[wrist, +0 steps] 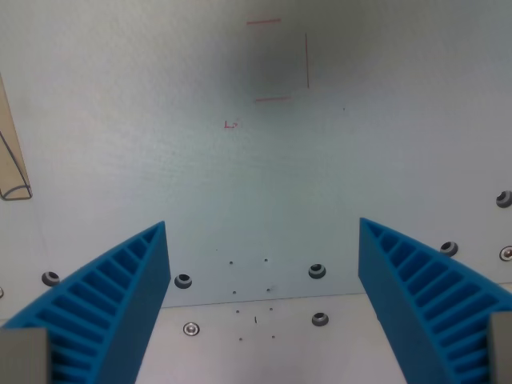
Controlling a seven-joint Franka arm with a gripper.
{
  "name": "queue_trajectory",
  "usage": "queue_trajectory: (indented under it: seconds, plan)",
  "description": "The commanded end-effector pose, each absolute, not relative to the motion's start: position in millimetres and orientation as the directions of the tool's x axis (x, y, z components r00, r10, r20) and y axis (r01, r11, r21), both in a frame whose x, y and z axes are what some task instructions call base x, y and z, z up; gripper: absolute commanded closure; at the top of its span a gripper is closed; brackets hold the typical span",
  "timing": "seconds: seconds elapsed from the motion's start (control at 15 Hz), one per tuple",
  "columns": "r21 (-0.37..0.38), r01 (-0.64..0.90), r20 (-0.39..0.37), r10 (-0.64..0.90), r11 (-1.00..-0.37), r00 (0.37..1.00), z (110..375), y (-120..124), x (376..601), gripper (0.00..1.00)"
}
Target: Rotate around base negative x
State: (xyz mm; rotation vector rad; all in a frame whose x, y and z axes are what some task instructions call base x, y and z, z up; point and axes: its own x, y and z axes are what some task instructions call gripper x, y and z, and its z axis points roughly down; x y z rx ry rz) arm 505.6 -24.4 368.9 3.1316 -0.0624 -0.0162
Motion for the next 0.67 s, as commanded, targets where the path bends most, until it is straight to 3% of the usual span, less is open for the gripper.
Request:
queue_trajectory:
  seconds: [0.07, 0.67]
  plan:
    - [0.021, -0.040, -0.006, -0.040, -0.999, 0.999, 370.8, -24.4, 505.2, 0.00]
    - [0.126, -0.040, -0.002, -0.041, -0.991, 0.999, 370.8, -24.4, 505.2, 0.00]
